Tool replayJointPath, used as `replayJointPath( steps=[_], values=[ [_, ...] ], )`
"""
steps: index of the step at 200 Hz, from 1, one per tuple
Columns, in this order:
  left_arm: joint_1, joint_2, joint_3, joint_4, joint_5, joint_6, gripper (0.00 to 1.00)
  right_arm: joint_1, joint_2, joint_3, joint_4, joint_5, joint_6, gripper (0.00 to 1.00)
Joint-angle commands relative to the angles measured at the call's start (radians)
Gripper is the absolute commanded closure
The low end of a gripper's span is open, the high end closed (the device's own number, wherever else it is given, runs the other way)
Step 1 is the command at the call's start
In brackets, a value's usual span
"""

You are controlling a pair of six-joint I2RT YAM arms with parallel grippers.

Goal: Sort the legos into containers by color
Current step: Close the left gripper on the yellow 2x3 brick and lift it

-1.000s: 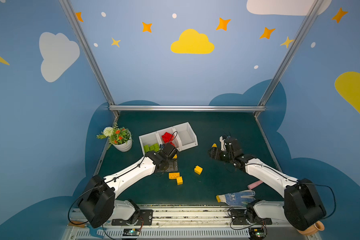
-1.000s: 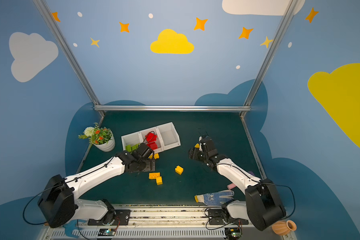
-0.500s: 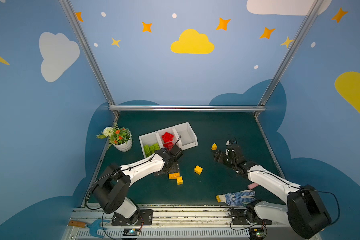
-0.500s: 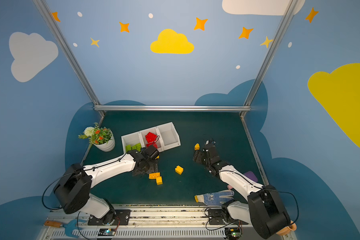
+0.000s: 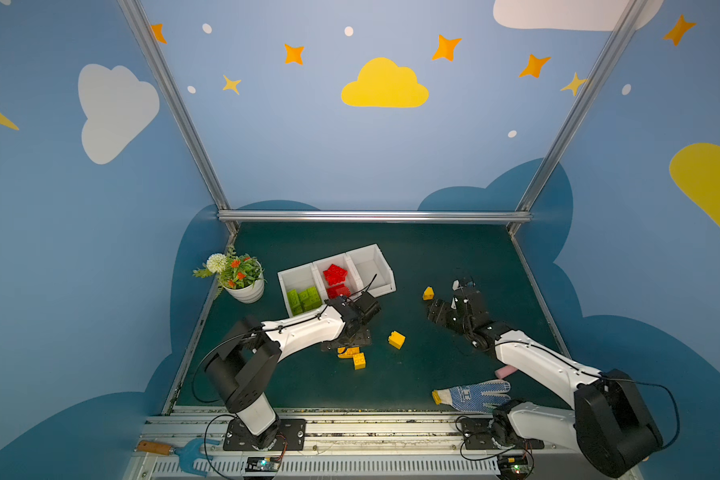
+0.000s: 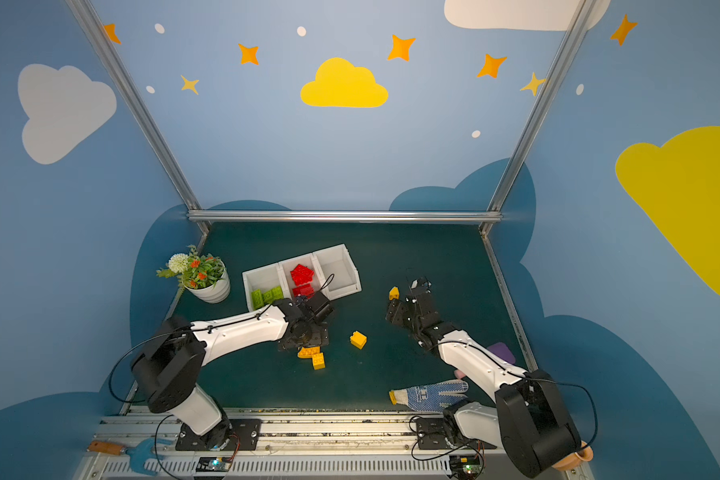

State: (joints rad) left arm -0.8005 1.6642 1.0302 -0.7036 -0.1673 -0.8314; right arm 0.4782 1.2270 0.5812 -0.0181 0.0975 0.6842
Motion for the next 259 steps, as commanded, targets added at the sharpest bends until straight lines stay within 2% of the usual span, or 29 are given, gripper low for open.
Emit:
replayJointPath(
  steps=[1,57,85,111,134,144,168,189,200,259],
  values=[
    [-0.020,0.018,0.005,-0.013,-0.004,-0.031,0.00,-0.002,-0.004,0.001,0.013,0.008,0.004,0.17],
    [-0.047,0.065,-0.003,-0.008,-0.003,-0.048,0.01,-0.002,0.021,0.006,0.020,-0.012,0.008,0.17],
    [-0.047,0.080,-0.002,0.005,0.008,-0.038,0.04,-0.002,0.023,0.007,0.019,-0.012,0.008,0.17],
    [-0.047,0.096,-0.001,0.017,0.020,-0.034,0.10,-0.003,0.025,0.008,0.019,-0.009,0.007,0.17],
    [-0.047,0.100,-0.002,0.024,0.028,-0.034,0.23,-0.001,0.028,0.007,0.019,-0.010,0.007,0.17],
    [-0.046,0.099,-0.004,0.023,0.029,-0.035,0.26,-0.002,0.029,0.007,0.020,-0.011,0.008,0.17],
    [-0.046,0.090,-0.012,0.019,0.025,-0.038,0.24,-0.001,0.029,0.008,0.019,-0.011,0.008,0.17],
    [-0.047,0.078,-0.019,0.012,0.020,-0.044,0.11,-0.001,0.029,0.008,0.020,-0.012,0.007,0.17],
    [-0.048,0.073,-0.025,0.010,0.023,-0.045,0.09,-0.003,0.029,0.008,0.020,-0.012,0.006,0.17],
    [-0.080,0.036,-0.046,-0.012,0.003,-0.059,0.10,-0.002,0.032,0.009,0.018,-0.012,0.006,0.17]
  ],
)
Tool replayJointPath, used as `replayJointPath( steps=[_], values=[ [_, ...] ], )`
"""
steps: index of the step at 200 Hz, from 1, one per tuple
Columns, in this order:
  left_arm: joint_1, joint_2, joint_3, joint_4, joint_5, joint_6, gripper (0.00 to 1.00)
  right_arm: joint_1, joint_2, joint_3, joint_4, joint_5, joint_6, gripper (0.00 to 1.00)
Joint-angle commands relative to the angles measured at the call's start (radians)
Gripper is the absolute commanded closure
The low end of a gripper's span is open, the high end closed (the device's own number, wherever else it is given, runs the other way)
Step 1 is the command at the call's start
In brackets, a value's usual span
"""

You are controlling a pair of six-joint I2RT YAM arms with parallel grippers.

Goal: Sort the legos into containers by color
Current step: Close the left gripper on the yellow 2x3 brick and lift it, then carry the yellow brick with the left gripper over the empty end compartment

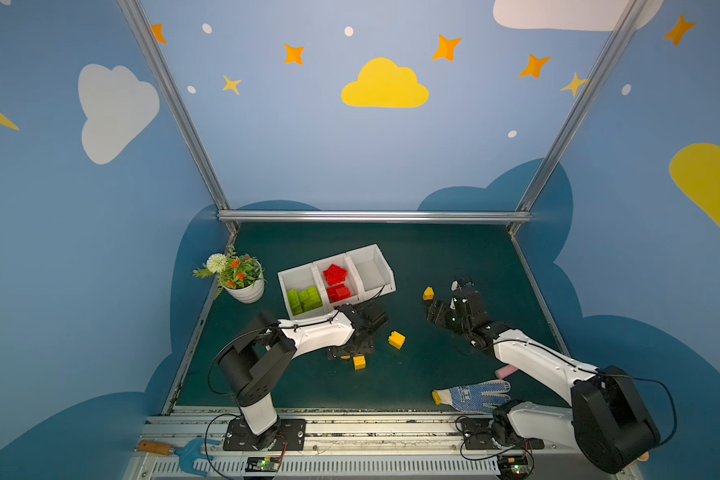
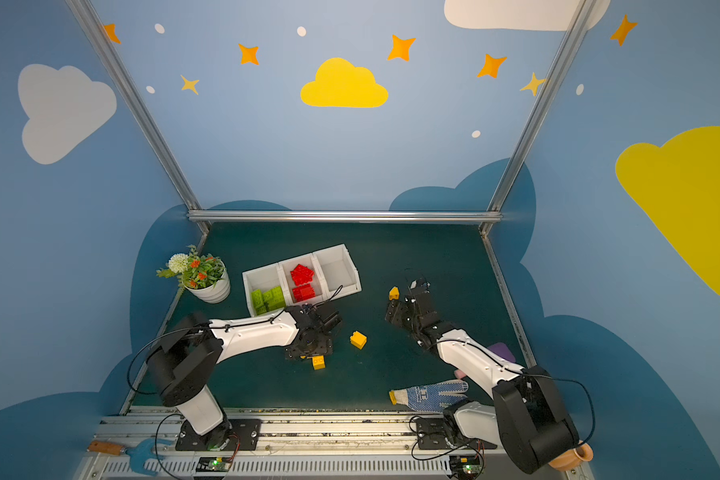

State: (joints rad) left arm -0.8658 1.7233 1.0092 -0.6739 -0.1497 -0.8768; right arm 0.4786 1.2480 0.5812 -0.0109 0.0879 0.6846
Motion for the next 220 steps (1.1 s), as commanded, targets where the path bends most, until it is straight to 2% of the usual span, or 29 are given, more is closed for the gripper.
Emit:
replayJointPath(
  steps=[1,23,60,92,143,220],
  values=[
    [-0.015,-0.023,-0.026,-0.042,-0.014,-0.014,0.10,-0.002,0.011,0.009,0.011,-0.002,0.005,0.17],
    [-0.014,-0.018,-0.030,-0.032,-0.013,-0.016,0.14,-0.003,0.013,0.008,0.012,-0.002,0.005,0.17],
    [-0.014,-0.015,-0.004,-0.043,-0.036,0.003,0.31,-0.003,0.016,0.012,0.011,-0.005,0.006,0.17],
    [-0.002,-0.023,0.029,-0.062,-0.054,0.029,0.39,-0.002,0.014,0.013,0.009,-0.007,0.004,0.17],
    [0.040,-0.030,0.095,-0.066,-0.051,0.077,0.43,-0.002,0.012,0.013,0.009,-0.011,0.006,0.17],
    [0.140,0.030,0.334,-0.091,-0.013,0.206,0.44,-0.002,0.004,0.011,0.010,-0.009,0.006,0.17]
  ],
)
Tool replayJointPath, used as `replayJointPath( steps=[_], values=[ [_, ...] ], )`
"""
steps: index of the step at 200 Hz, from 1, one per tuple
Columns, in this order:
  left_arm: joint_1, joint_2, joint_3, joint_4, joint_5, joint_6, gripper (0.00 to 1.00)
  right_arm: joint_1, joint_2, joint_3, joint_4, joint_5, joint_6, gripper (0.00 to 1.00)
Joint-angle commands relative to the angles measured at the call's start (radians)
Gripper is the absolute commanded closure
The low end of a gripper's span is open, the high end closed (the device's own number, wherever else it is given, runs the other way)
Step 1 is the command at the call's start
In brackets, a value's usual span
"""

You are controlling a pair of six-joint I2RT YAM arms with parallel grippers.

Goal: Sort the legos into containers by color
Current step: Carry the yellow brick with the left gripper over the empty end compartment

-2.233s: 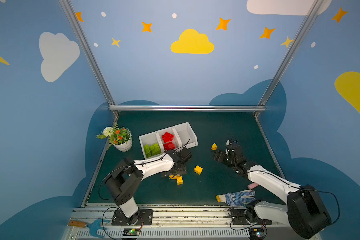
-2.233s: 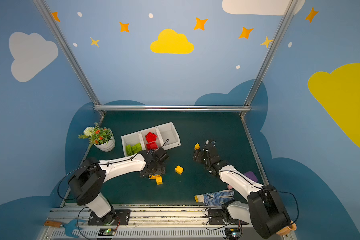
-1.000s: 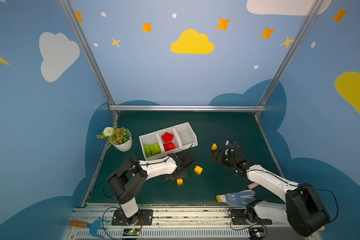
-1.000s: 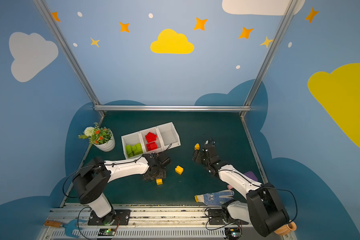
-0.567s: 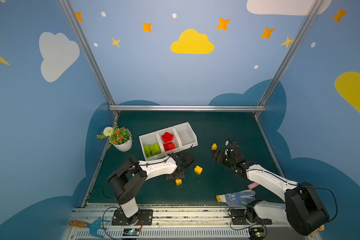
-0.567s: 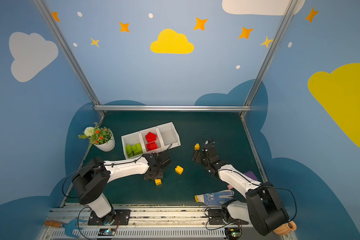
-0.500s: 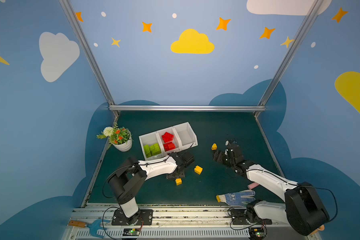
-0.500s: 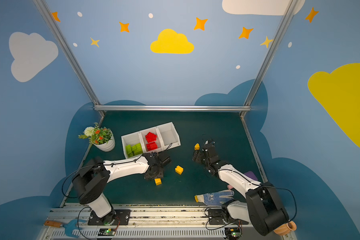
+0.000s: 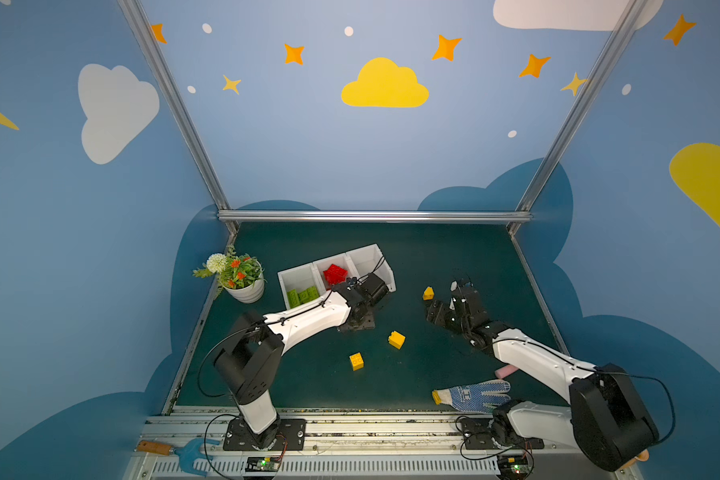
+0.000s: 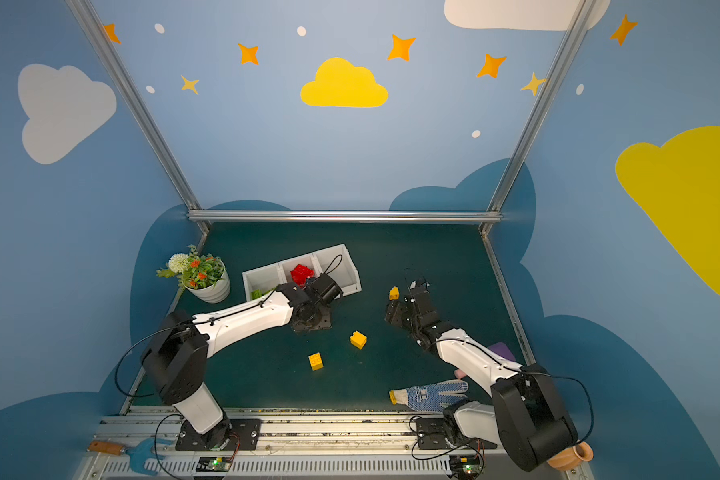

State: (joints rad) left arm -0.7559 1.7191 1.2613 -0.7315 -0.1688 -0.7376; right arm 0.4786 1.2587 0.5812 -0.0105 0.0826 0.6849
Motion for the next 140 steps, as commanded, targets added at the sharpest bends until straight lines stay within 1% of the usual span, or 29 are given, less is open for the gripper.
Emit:
replayJointPath(
  steps=[1,51,81,140],
  values=[
    [0.032,0.036,0.086,-0.034,0.007,0.068,0.44,-0.002,-0.005,0.012,0.009,-0.003,0.006,0.17],
    [0.115,0.173,0.353,-0.082,0.044,0.151,0.44,-0.002,-0.008,0.012,0.009,-0.012,0.005,0.17],
    [0.166,0.287,0.526,-0.123,0.074,0.187,0.44,-0.002,-0.021,0.007,0.007,0.002,-0.001,0.17],
    [0.208,0.512,0.828,-0.212,0.118,0.217,0.43,-0.003,-0.009,0.018,0.003,0.002,-0.017,0.17]
  ],
)
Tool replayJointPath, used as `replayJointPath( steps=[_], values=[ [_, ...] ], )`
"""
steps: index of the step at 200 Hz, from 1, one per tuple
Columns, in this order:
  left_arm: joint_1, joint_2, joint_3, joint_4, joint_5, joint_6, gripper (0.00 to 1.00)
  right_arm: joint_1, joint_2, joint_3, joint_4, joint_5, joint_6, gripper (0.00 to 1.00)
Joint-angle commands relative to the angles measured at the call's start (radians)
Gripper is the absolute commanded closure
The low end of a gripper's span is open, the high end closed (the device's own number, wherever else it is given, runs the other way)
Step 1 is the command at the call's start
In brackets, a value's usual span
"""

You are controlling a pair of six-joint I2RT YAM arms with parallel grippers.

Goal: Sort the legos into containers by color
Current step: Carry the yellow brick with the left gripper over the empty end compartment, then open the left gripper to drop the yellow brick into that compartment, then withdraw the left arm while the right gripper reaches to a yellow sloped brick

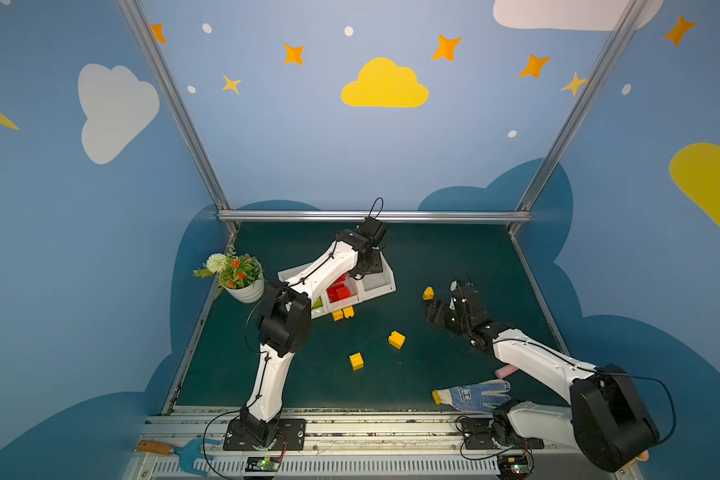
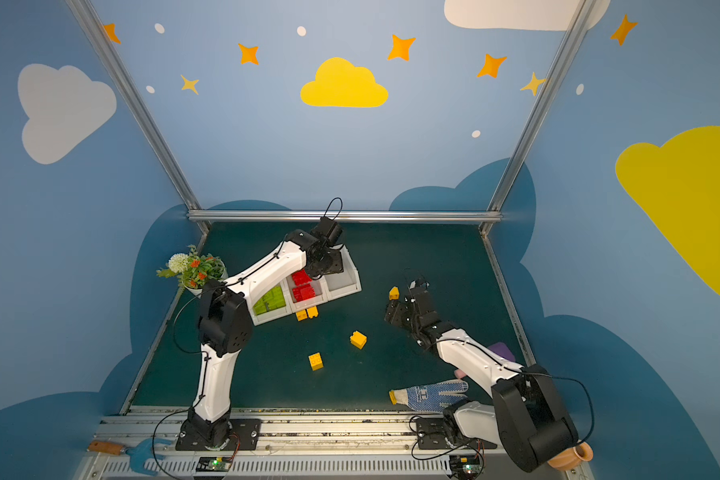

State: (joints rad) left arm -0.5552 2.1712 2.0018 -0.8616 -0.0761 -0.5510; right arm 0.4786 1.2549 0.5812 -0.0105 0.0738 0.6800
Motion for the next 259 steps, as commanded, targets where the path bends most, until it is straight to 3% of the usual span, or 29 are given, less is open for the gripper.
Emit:
replayJointPath(
  steps=[1,32,57,76,108,137,194,259],
  values=[
    [0.008,0.063,0.093,-0.084,0.025,0.031,0.43,-0.003,-0.005,0.017,0.003,0.011,-0.012,0.17],
    [0.024,0.142,0.199,-0.121,0.042,0.037,0.40,-0.002,0.003,0.020,0.003,0.012,-0.020,0.17],
    [0.032,0.177,0.260,-0.154,0.039,0.038,0.23,-0.002,0.013,0.025,0.002,0.015,-0.028,0.17],
    [0.035,0.166,0.266,-0.157,0.035,0.038,0.15,-0.002,0.023,0.031,0.002,0.014,-0.042,0.17],
    [0.036,0.089,0.235,-0.151,0.028,0.040,0.12,-0.003,0.069,0.085,-0.056,0.019,-0.094,0.16],
    [0.034,-0.091,0.063,-0.069,0.025,0.030,0.11,-0.004,0.144,0.176,-0.125,0.001,-0.146,0.16],
    [0.032,-0.508,-0.420,0.117,0.048,-0.002,0.08,-0.002,0.349,0.370,-0.290,0.021,-0.203,0.16],
    [0.034,-0.962,-0.828,0.187,-0.013,0.028,0.03,-0.007,0.491,0.489,-0.385,0.073,-0.300,0.17]
  ],
)
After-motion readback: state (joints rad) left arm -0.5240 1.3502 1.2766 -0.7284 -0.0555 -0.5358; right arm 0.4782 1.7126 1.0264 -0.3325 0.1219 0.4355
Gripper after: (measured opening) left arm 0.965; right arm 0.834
